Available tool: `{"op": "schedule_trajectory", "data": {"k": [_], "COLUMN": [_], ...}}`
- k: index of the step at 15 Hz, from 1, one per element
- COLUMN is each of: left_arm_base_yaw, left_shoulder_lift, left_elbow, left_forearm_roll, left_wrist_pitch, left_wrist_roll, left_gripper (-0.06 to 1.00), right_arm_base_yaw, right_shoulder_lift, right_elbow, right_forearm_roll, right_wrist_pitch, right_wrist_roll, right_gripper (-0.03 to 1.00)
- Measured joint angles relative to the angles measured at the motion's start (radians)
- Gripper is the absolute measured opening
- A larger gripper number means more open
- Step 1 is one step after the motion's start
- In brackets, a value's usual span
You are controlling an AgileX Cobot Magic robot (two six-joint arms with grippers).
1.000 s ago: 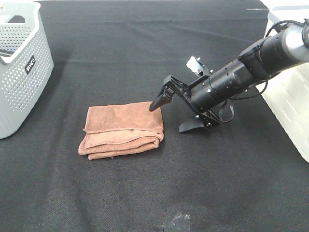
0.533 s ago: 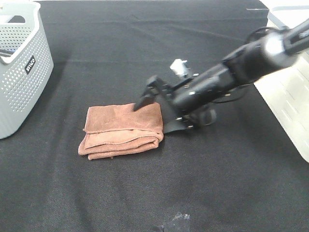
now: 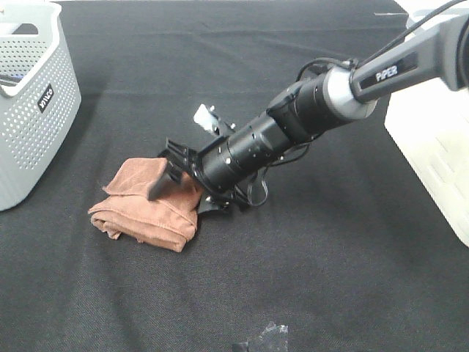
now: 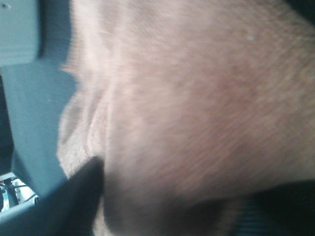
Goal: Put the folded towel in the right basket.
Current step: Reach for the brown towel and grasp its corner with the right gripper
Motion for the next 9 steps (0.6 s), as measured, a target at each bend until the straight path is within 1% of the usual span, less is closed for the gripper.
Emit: {"op": "schedule_trajectory", "data": {"k": [1, 3, 4, 7, 8, 9], "left_arm_base_yaw": [0.0, 0.0, 0.0, 0.0, 0.0, 0.0], "left_shoulder_lift": [0.0, 0.0, 0.0, 0.0, 0.0, 0.0], "left_elbow": [0.0, 0.0, 0.0, 0.0, 0.0, 0.0], "left_forearm_roll": [0.0, 0.0, 0.0, 0.0, 0.0, 0.0], "left_wrist_pitch": [0.0, 0.0, 0.0, 0.0, 0.0, 0.0], "left_wrist_roll": [0.0, 0.0, 0.0, 0.0, 0.0, 0.0], "left_gripper": [0.99, 0.99, 0.99, 0.99, 0.99, 0.99], "right_arm_base_yaw": [0.0, 0.0, 0.0, 0.0, -0.006, -0.016], "right_shoulder_lift": [0.0, 0.015, 0.015, 0.013, 0.006, -0.012], "right_elbow": [0.0, 0.0, 0.0, 0.0, 0.0, 0.001], "right_forearm_roll": [0.0, -0.013, -0.017, -0.035, -0.049, -0.069], "right_wrist_pitch": [0.0, 0.013, 0.021, 0.037, 0.073, 0.136], "right_wrist_roll": [0.0, 0.001, -0.003, -0.004, -0.004, -0.005], "right_gripper": [0.62, 0.25, 0.16, 0.16, 0.16, 0.16]}}
